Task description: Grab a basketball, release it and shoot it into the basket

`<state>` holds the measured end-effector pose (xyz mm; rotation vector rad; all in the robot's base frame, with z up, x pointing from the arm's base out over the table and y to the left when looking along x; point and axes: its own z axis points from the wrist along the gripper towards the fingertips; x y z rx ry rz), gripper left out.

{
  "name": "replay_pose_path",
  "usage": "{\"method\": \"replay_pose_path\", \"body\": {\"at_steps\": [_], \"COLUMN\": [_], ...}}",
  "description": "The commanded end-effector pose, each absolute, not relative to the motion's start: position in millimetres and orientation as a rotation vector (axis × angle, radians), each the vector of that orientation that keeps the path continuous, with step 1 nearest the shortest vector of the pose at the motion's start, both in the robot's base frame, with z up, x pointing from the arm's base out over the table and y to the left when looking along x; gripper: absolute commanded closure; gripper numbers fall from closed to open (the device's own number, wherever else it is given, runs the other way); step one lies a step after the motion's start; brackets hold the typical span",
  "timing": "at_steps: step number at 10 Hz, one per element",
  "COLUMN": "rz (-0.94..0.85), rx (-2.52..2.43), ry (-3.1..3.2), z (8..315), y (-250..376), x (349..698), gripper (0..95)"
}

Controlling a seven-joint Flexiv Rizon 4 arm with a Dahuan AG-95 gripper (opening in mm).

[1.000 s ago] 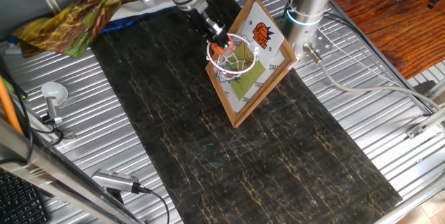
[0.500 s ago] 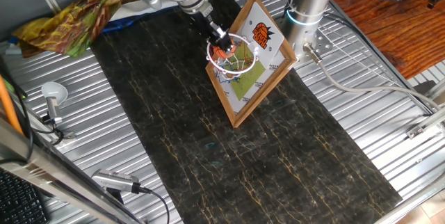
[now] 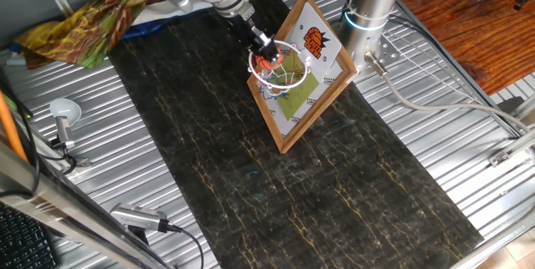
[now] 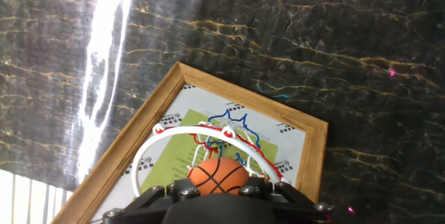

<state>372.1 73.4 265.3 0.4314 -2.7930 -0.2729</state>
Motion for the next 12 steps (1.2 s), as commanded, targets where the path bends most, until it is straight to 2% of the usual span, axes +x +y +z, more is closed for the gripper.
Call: {"method": "replay_pose_path", "body": {"at_steps": [1, 2, 3, 5, 6, 12], "rz": [-0.275, -0.275, -0.276, -0.279, -0.279, -0.267], "rx": [0.439, 0.442, 0.447, 0.466, 0.472, 0.47], "ry": [-2.789, -2.789, -2.788, -2.784, -2.783, -2.781], "z": [265.4, 265.4, 265.4, 265.4, 265.4, 265.8], "y": [73.5, 73.5, 73.5, 73.5, 73.6, 74.5], "x": [373.0, 373.0, 373.0, 373.0, 373.0, 372.8], "gripper": [57.0, 57.0, 38.0, 38.0, 19.0, 19.0]}}
